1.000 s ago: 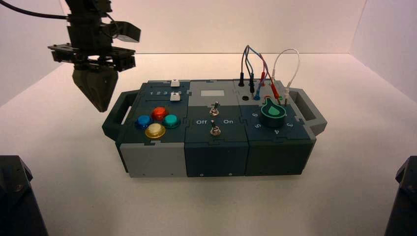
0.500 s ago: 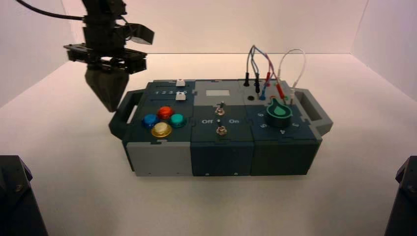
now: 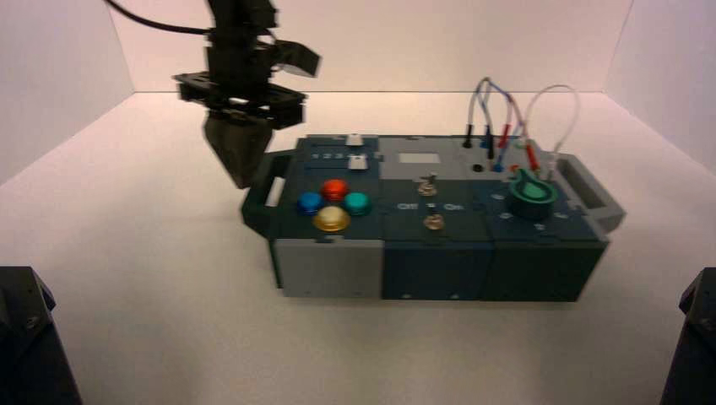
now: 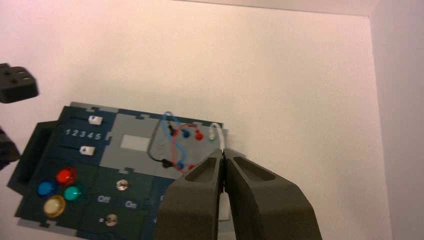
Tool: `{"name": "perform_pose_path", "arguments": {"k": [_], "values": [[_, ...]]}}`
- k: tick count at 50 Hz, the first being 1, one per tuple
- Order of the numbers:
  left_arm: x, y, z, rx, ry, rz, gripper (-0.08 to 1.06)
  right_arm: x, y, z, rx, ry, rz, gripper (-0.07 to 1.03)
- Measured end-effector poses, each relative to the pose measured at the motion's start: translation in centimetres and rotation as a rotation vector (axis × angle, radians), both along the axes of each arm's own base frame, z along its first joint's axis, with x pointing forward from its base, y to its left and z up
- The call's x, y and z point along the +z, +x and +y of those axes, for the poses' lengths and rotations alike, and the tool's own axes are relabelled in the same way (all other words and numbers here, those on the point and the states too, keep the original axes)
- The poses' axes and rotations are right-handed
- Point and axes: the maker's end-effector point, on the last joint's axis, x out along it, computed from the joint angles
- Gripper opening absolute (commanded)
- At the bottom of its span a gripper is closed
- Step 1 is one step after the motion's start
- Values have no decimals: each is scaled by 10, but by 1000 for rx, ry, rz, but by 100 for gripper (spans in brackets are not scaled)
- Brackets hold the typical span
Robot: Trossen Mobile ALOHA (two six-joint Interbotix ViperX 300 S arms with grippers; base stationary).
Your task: Move the box to the right.
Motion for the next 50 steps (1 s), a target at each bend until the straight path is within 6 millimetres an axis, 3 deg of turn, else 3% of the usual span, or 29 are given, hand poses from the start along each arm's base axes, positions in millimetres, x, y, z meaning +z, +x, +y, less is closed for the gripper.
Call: {"name": "perform_pose_path", "arguments": {"k": [20,33,38,47,50], "values": [[1,4,-63,-119,-20,-7,-3,-3,-1,0,2,-5,7,-2],[3,6,-86,-147,-39,-26,-3,-9,-2,-1,3,-12,19,-2],[4,10,-81,-148,-34,-47,-3,-15,-4,-2,4,-21,31,-2],[21,17,-39,-73,-27,-75,-3,-31,-9,-5,19,-52,65,-2],[35,21,-25,-39,-42,-105,-3,-35,-11,-5,24,-59,73,-2]]}}
